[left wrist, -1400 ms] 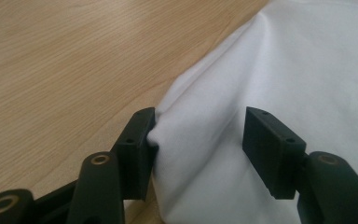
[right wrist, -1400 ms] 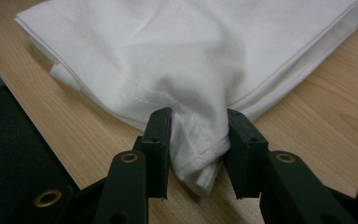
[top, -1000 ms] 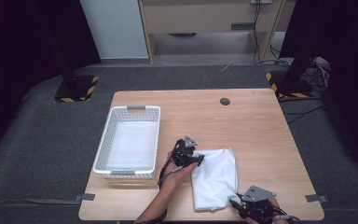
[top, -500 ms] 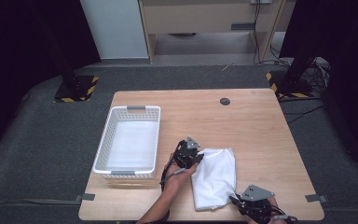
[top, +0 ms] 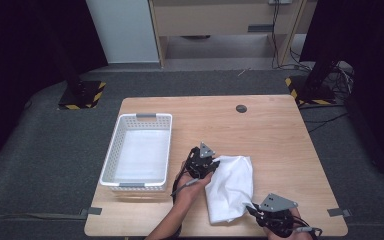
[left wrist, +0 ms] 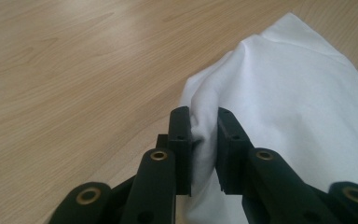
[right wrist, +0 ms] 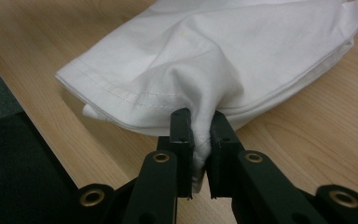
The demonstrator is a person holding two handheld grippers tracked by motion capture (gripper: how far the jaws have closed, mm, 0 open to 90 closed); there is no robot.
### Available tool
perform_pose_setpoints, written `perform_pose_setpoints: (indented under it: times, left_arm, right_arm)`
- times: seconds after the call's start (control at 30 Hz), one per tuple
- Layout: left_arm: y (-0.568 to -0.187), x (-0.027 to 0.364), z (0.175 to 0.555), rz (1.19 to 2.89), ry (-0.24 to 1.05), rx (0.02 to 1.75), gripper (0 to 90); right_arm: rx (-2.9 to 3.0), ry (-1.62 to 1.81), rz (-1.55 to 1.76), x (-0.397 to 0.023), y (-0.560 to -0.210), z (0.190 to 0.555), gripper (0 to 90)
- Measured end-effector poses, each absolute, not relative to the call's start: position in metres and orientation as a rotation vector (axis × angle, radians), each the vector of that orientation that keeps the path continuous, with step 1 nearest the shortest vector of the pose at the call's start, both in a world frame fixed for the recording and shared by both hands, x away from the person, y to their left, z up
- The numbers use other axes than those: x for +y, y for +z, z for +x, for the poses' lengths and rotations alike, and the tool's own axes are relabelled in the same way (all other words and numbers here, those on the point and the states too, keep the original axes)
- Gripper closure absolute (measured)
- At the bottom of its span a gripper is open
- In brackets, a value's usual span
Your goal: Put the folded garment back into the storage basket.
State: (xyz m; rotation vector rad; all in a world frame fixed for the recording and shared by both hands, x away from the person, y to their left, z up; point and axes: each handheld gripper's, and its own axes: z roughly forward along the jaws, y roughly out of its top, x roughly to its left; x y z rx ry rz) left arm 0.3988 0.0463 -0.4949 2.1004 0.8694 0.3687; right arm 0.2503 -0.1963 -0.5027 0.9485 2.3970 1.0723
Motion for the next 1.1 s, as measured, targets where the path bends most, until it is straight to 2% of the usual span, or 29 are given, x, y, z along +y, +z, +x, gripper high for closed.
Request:
perform_pose_setpoints:
  times: [0.7, 1.1]
  left_arm:
    - [-0.464, 0.050, 0.399, 2.093, 0.405, 0.860, 79.0]
    - [-0.431, 0.050, 0.406, 2.100, 0.459, 0.860, 78.7]
  right_arm:
    - [2.417, 1.082, 0.903, -0.183, -0.466, 0.254, 83.1]
    - [2.414, 1.128, 0.885, -0.180, -0.441, 0.260, 83.1]
